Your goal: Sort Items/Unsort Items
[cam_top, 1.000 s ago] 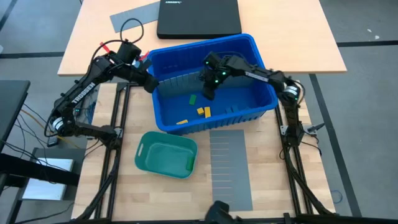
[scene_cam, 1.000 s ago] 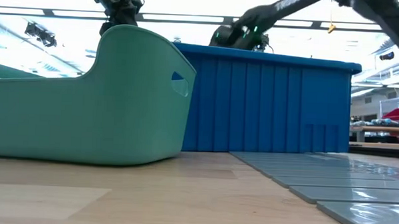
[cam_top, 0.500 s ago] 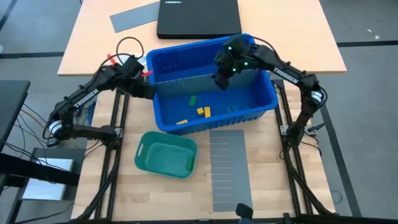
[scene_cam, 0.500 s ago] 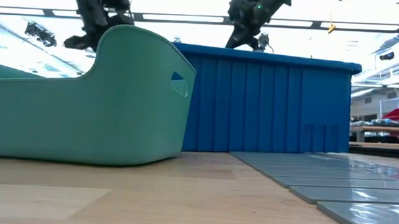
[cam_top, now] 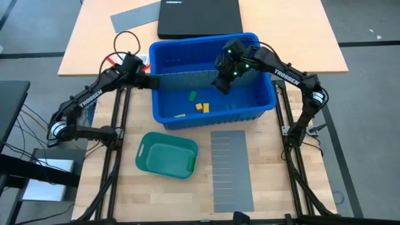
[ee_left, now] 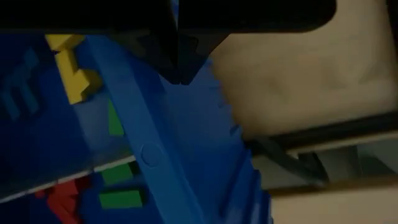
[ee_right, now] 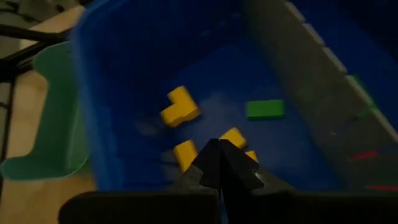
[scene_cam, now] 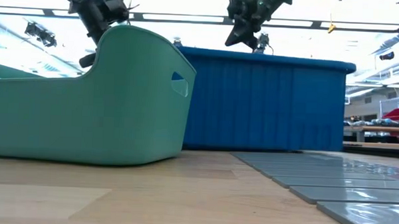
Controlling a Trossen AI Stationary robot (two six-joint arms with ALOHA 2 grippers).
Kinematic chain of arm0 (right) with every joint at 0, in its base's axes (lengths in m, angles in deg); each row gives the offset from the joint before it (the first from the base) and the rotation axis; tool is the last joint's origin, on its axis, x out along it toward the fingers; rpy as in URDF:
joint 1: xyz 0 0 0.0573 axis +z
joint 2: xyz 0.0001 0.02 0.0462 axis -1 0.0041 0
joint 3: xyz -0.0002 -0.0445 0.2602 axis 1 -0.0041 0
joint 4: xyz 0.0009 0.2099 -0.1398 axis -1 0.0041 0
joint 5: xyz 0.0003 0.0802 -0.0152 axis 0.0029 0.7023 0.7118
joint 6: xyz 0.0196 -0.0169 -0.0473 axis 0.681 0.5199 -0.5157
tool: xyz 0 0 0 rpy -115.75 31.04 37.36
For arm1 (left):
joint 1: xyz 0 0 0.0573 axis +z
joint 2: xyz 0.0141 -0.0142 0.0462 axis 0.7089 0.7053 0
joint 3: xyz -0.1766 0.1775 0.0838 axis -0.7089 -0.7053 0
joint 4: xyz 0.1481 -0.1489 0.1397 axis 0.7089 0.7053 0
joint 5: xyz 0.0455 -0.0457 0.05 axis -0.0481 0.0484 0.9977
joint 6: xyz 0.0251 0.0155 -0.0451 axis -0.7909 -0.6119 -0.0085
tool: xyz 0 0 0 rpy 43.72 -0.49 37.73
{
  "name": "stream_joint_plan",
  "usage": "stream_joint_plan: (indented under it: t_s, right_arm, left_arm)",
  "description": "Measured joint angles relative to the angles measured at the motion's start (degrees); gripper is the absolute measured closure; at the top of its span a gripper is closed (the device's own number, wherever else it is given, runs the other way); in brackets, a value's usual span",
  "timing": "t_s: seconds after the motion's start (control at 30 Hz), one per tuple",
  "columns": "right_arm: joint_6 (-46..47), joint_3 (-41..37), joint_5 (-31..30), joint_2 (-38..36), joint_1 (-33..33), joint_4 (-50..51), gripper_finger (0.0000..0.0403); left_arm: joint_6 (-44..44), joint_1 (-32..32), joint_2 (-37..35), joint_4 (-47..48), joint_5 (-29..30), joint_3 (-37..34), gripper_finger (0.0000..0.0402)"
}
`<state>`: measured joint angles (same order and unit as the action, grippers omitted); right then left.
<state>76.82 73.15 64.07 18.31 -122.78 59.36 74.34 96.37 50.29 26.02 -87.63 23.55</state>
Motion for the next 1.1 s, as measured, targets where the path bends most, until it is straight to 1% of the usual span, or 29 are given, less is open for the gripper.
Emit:
stream_joint_plan:
  t_s: [0.07,0.17,0.3,0.4,0.5,0.57,0.63,0.7,0.83,0.93,1.0,1.1]
  right_arm:
    - [-0.4,0.0,1.1,0.3,0.2,-0.7,0.0403]
    - [-0.5,0.0,1.6,0.9,0.3,-1.1,0.0403]
    - [-0.1,-0.1,2.2,1.3,0.4,-1.8,0.0403]
    - [-0.1,-0.1,2.3,1.5,0.4,-2.1,0.0403]
    - [-0.1,-0.1,2.3,1.5,0.2,-3.2,0.0403]
    - [0.2,-0.1,0.2,1.2,-0.7,-3.6,0.0403]
    - [0.6,0.0,-4.0,0.9,-2.0,-4.0,0.0401]
    - [0.7,0.0,-6.8,0.8,-3.9,-3.6,0.0398]
    - [-0.6,0.0,-7.3,0.8,-8.2,-4.6,0.0392]
    - [-2.8,0.0,-9.8,0.8,-10.9,-5.3,0.0377]
    - [-5.0,0.0,-12.0,1.2,-12.3,-5.3,0.0361]
    - [-7.6,0.0,-11.8,2.6,-14.1,-3.9,0.0327]
  left_arm:
    - [-1.2,2.3,0.1,-2.5,-1.0,0.0,0.0401]
    - [-1.3,5.8,1.1,-8.6,-2.9,0.1,0.0401]
    - [-1.6,10.1,2.8,-13.5,-7.3,0.3,0.0401]
    - [-4.5,12.7,4.3,-13.4,-9.0,3.0,0.0401]
    - [-8.5,14.7,5.0,-13.0,-11.3,7.8,0.0401]
    - [-10.4,15.7,5.0,-11.0,-12.5,11.1,0.0401]
    - [-11.6,16.0,5.3,-10.5,-13.1,14.7,0.0401]
    - [-11.9,16.1,5.2,-10.5,-15.3,18.9,0.0401]
    - [-13.3,15.7,5.1,-10.3,-23.1,26.0,0.0401]
    - [-13.0,14.8,5.1,-10.6,-28.6,29.1,0.0397]
    - [-11.8,13.8,5.1,-10.5,-29.5,30.2,0.0392]
    - [-11.1,12.0,5.1,-9.1,-29.7,30.6,0.0384]
